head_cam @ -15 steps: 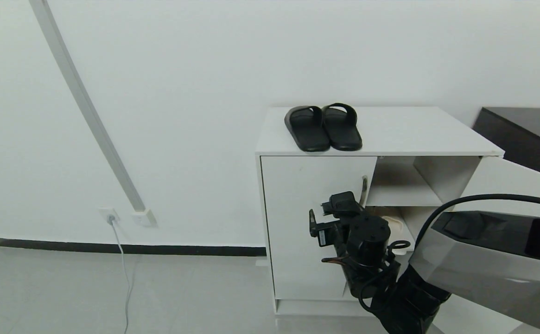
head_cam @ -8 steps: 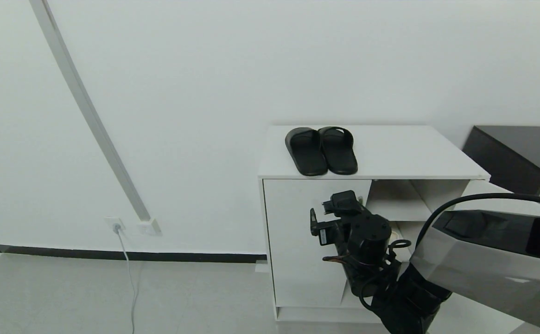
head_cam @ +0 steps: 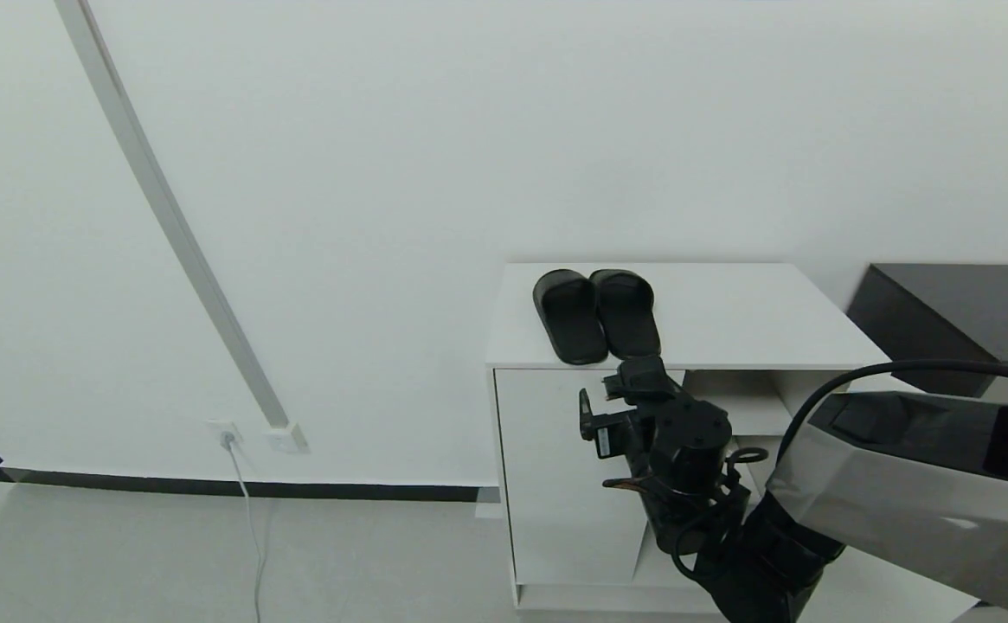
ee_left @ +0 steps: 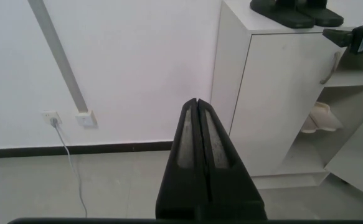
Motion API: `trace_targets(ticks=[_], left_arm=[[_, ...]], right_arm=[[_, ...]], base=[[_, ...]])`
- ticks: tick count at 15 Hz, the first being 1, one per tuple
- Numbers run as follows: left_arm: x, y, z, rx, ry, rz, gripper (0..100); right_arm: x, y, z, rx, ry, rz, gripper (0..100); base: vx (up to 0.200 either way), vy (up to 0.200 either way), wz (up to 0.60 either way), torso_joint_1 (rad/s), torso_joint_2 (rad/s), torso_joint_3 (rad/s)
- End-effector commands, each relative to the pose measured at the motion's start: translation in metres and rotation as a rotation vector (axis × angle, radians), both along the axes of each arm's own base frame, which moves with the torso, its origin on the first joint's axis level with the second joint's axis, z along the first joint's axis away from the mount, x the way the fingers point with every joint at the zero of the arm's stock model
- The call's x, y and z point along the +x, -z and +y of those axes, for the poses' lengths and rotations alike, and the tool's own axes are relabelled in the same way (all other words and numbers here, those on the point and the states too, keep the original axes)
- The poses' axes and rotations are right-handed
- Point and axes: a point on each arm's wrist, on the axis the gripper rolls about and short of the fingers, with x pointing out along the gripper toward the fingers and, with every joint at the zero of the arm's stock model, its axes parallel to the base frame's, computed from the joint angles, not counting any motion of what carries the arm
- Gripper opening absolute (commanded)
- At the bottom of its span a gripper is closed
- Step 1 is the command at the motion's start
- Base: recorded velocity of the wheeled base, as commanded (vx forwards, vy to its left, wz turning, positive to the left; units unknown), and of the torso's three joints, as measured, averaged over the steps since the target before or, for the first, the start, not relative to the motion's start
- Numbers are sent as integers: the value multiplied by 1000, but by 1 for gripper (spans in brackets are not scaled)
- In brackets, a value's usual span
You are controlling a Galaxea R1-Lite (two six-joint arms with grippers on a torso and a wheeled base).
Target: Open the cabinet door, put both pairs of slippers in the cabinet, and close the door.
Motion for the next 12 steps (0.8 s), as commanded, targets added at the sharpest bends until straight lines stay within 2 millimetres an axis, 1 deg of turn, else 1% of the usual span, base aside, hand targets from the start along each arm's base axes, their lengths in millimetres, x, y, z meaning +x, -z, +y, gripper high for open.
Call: trace_targets(ticks=[1,3,5,8,9,10,12], left_arm=[[0,0,0,0,0,1,0],[0,0,0,0,0,1,0],[0,0,0,-2,0,0,0],[0,0,0,-2,0,0,0],[0,0,0,0,0,1,0],[0,0,0,1,0,0,0],[0,0,0,3,0,0,0]], right_arm=[[0,-1,0,3,0,-3,100],[0,-2,1,18,-5,-11,100],[0,-3,1,44,-90,-66,100],[3,-2,0,20,-92,-78,100],[4,-7,0,26,-91,-94,100],[9,-16,0,33,-82,-101,100],[19,-28,-2,55,-61,-44,100]], base=[[0,0,0,178,-383,-207],[0,0,0,178,-378,-205],[0,0,0,178,-361,-190],[0,0,0,29,-63,-28],[0,0,0,0,0,0],[0,0,0,0,0,0],[0,0,0,0,0,0]])
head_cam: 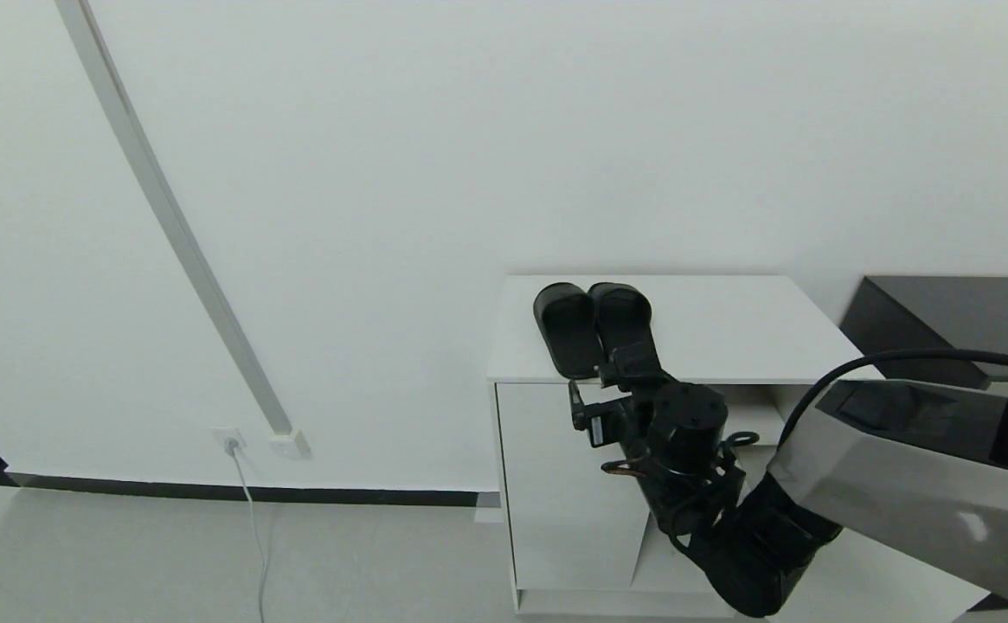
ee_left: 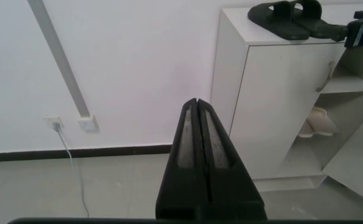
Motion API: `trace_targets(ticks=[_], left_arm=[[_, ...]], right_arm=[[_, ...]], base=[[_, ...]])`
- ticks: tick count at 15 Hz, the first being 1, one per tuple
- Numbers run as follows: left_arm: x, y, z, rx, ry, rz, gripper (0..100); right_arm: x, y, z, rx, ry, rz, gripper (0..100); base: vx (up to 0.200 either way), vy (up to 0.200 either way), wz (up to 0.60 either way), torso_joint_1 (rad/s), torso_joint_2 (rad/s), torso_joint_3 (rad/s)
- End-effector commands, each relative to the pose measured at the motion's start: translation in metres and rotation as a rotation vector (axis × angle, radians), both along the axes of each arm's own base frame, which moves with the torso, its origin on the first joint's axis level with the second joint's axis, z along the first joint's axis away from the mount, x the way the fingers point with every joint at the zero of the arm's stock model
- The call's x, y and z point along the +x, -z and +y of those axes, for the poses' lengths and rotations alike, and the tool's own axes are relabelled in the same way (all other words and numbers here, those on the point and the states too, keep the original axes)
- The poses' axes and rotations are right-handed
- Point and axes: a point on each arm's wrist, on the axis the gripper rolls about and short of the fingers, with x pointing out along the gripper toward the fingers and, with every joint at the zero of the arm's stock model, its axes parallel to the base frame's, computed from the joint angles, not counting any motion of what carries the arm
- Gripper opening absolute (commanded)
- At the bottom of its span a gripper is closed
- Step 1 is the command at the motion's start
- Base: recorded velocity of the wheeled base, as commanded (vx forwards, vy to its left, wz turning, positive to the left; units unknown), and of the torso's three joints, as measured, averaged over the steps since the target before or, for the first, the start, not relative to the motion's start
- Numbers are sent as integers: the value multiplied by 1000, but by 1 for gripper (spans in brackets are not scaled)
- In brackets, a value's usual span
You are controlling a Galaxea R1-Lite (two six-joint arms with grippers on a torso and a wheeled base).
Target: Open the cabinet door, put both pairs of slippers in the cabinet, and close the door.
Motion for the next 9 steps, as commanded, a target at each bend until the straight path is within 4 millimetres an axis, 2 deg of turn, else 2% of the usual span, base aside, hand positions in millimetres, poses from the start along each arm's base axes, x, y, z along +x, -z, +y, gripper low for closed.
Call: trace_targets(ticks=[1,4,5,9], left_arm=[[0,0,0,0,0,1,0],[0,0,0,0,0,-1,0],[0,0,0,0,0,-1,0],[0,0,0,0,0,-1,0]], right_arm=[[11,-36,-5,77,28,55,100],[27,-73,-3,156,59,176,100],[30,-80,-3,163,70,211,100],[35,-85,-3,168,85,256,100]], base=[[0,0,0,0,0,0],[0,0,0,0,0,0],[0,0,0,0,0,0],[0,0,0,0,0,0]])
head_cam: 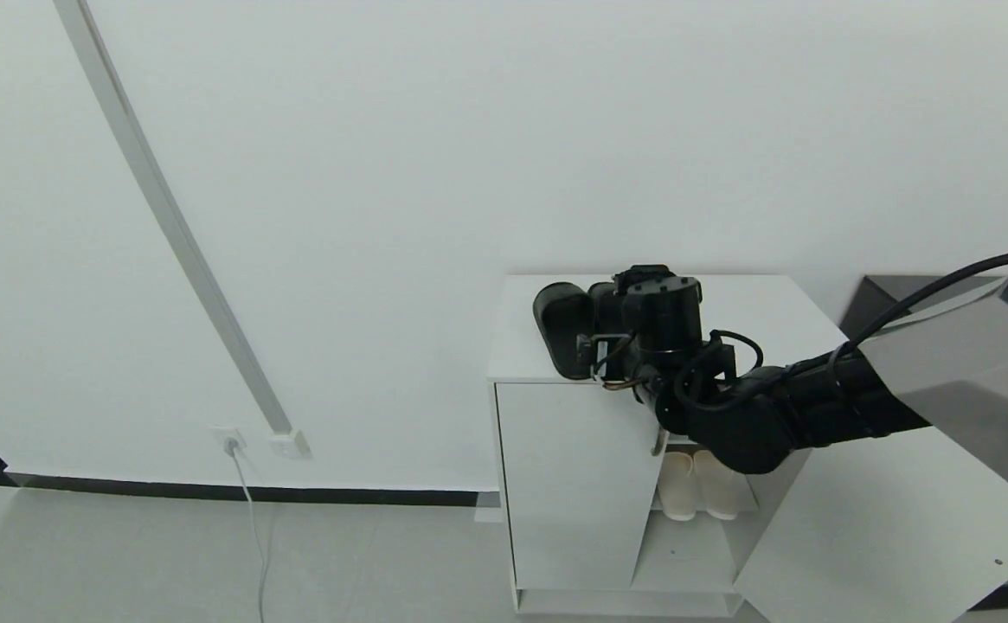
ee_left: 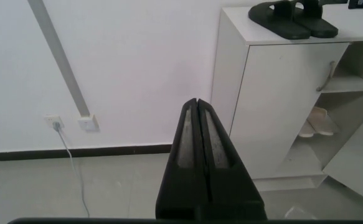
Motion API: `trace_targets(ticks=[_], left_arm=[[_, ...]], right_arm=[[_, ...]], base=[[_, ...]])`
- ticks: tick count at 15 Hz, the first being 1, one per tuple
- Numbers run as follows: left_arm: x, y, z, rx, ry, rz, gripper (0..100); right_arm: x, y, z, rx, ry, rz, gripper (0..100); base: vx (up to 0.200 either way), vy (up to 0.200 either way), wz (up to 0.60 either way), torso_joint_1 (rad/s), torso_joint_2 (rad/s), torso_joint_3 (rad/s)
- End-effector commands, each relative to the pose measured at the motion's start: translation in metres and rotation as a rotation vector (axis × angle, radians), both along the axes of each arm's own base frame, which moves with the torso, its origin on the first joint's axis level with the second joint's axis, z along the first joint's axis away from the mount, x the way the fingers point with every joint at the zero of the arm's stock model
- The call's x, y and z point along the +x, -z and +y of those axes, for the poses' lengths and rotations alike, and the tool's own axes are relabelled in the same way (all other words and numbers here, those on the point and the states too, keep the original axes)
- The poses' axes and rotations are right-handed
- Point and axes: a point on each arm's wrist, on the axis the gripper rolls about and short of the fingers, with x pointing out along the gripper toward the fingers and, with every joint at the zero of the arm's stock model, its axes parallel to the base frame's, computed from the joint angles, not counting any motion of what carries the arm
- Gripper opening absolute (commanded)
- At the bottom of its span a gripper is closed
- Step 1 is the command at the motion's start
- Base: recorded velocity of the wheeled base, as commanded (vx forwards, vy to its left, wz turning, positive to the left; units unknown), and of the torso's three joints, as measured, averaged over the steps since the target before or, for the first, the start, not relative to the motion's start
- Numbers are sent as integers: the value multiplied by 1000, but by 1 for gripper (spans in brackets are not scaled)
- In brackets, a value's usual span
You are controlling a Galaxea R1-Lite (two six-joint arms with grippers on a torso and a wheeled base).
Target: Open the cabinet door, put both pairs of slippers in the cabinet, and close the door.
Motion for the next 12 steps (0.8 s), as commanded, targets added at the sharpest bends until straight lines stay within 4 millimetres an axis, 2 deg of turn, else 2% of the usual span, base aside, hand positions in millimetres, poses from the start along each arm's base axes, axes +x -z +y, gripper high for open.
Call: trace_targets(ticks=[1,6,9,12], left_arm=[[0,0,0,1,0,1,0],[0,0,0,1,0,1,0],[0,0,0,3,0,-1,0],[0,0,0,3,0,-1,0]], right_arm=[[1,-8,-1,18,5,-16,100],[-1,2,-1,22,9,13,100],[-3,21,0,4,4,50,100],[-7,39,8,0,-20,66,100]], base=[[200,0,0,2,2,2],[200,0,0,0,-2,1],[200,0,0,6,1,2],[0,0,0,0,0,0]])
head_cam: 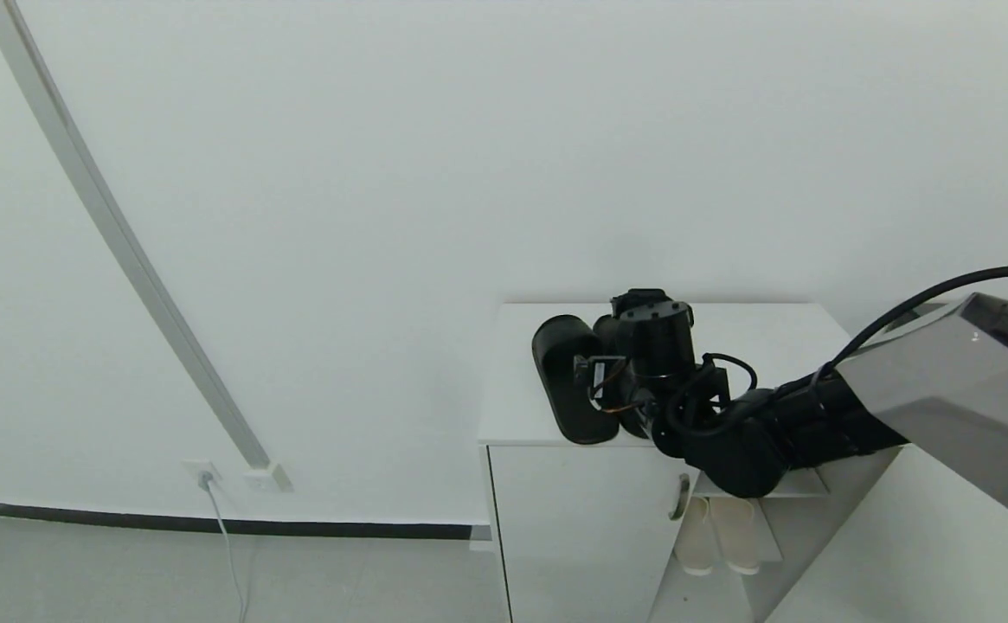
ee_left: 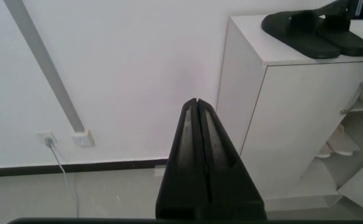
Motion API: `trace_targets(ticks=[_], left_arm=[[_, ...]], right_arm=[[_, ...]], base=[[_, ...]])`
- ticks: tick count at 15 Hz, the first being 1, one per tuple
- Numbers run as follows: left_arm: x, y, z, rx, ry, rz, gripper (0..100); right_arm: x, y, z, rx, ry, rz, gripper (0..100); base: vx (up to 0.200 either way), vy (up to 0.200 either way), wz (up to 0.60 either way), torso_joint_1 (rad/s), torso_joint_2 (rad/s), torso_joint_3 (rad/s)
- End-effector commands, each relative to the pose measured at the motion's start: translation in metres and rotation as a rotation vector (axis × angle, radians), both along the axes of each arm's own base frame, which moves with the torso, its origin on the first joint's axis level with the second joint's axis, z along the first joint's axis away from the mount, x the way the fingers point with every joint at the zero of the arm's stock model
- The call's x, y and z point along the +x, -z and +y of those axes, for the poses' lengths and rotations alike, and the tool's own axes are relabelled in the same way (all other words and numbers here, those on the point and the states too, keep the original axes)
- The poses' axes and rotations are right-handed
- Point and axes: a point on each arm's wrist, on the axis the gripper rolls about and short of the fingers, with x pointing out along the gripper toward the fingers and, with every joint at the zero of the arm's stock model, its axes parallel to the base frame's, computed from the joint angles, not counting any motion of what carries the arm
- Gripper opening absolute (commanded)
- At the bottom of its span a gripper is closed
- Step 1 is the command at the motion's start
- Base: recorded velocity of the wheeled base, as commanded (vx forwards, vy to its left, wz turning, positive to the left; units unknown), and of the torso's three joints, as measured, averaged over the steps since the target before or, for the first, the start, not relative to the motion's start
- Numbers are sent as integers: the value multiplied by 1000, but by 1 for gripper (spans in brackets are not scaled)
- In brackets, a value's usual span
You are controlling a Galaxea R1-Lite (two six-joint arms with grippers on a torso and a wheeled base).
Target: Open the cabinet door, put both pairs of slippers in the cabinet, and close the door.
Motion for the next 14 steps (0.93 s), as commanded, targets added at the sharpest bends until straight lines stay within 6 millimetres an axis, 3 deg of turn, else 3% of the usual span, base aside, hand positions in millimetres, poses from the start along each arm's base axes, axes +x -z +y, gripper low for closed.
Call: trace_targets(ticks=[1,9,14], left_arm=[[0,0,0,-1,0,-1,0],[0,0,0,-1,0,-1,0],[0,0,0,-1,0,-1,0]], right_arm=[[5,21,6,-21,-8,23,100],[58,42,15,-40,27,-46,100],[78,49,12,-44,27,-67,100]], base=[[0,0,0,0,0,0],[0,0,0,0,0,0],[0,0,0,0,0,0]])
